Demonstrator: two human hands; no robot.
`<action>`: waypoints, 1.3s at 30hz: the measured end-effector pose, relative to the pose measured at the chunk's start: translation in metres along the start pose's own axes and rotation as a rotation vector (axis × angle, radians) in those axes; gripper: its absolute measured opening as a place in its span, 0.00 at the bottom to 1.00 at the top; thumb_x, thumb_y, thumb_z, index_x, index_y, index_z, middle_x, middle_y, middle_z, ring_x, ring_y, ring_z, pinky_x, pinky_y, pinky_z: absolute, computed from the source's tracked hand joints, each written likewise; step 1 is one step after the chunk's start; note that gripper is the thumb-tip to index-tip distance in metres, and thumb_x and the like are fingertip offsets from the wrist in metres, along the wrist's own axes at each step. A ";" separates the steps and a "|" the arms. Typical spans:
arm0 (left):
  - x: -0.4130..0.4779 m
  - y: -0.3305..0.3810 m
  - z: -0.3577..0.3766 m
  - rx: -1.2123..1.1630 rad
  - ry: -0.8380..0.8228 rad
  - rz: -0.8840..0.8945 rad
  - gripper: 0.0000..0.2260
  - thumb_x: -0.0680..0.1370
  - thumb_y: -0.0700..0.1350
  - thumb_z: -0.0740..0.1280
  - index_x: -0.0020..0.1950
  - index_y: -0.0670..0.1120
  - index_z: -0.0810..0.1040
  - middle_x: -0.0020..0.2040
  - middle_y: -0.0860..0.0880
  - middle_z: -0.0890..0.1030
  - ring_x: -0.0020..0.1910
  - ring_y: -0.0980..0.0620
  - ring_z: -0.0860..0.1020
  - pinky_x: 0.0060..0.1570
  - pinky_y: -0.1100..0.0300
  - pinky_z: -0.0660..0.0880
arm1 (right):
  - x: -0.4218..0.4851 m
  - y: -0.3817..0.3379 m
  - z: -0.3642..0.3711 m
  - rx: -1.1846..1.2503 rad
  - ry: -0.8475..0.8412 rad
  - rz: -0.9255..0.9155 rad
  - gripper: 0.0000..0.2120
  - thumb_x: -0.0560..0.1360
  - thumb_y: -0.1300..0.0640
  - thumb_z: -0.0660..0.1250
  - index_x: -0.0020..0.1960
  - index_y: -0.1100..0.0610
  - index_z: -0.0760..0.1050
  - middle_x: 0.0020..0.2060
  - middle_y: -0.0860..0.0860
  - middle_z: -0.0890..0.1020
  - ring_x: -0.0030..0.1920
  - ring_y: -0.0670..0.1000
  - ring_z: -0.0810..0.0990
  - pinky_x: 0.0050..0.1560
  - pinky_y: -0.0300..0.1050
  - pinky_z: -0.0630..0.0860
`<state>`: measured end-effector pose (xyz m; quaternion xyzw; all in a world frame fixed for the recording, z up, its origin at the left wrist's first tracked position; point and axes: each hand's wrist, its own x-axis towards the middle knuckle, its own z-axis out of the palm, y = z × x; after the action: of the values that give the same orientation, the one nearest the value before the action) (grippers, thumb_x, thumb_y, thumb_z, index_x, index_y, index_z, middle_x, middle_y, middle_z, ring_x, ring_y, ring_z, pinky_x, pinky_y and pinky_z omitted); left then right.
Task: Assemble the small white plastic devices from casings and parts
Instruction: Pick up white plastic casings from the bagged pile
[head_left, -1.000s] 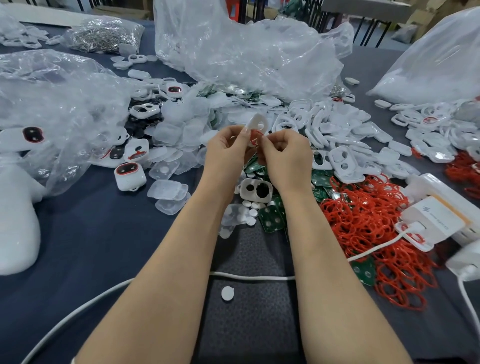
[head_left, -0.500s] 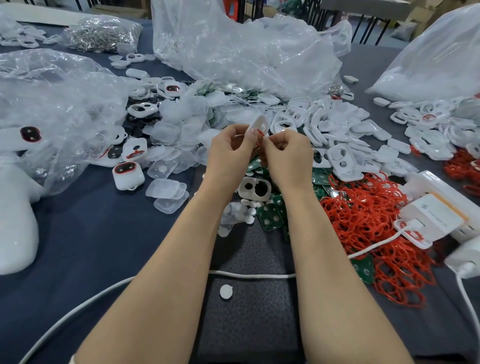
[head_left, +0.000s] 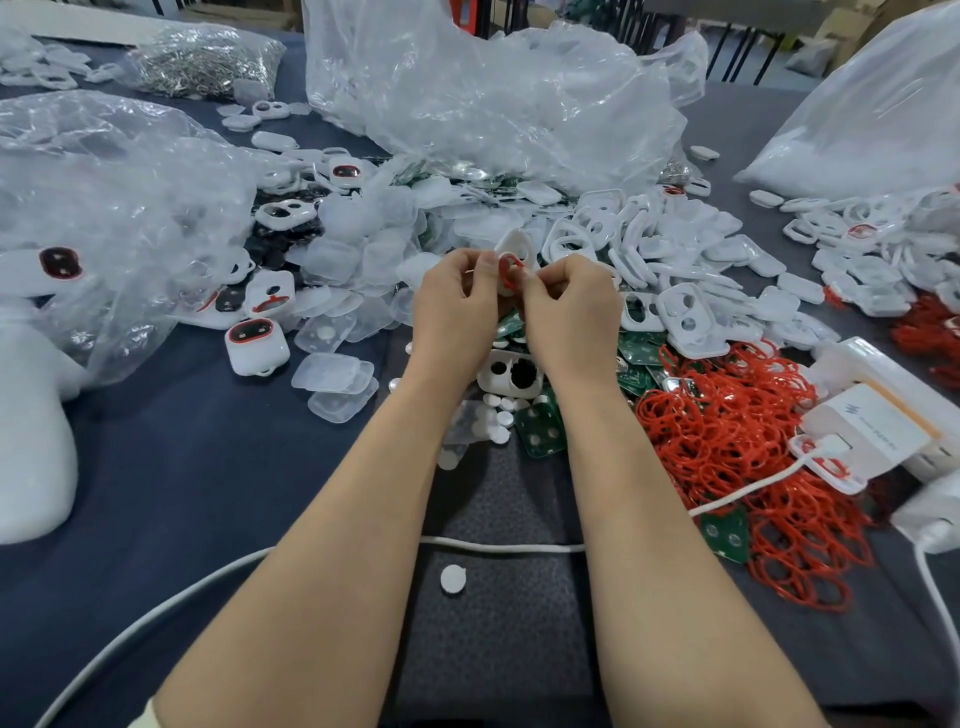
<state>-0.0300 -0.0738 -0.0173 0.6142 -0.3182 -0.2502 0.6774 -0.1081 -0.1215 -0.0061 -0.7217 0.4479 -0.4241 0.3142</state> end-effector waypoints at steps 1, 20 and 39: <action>0.001 0.000 0.000 -0.016 0.002 -0.018 0.09 0.83 0.42 0.59 0.46 0.44 0.77 0.49 0.39 0.82 0.52 0.42 0.82 0.57 0.46 0.77 | 0.000 0.000 0.000 0.000 0.002 -0.006 0.10 0.76 0.53 0.68 0.42 0.59 0.76 0.35 0.49 0.76 0.41 0.51 0.76 0.41 0.40 0.70; -0.004 0.006 0.001 -0.115 0.022 -0.085 0.09 0.82 0.43 0.60 0.48 0.41 0.77 0.42 0.44 0.83 0.45 0.50 0.83 0.48 0.60 0.80 | 0.000 0.000 -0.003 -0.014 -0.029 -0.050 0.08 0.76 0.55 0.68 0.41 0.58 0.75 0.31 0.42 0.73 0.38 0.48 0.75 0.38 0.36 0.66; -0.004 0.007 0.001 -0.053 0.049 -0.056 0.11 0.83 0.42 0.58 0.44 0.47 0.76 0.44 0.45 0.82 0.50 0.46 0.82 0.56 0.51 0.79 | 0.002 0.000 -0.003 -0.005 -0.031 -0.055 0.09 0.75 0.54 0.70 0.40 0.58 0.75 0.30 0.43 0.73 0.32 0.41 0.72 0.32 0.27 0.67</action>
<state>-0.0338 -0.0706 -0.0107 0.6105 -0.2773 -0.2622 0.6940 -0.1102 -0.1231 -0.0038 -0.7411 0.4239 -0.4203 0.3074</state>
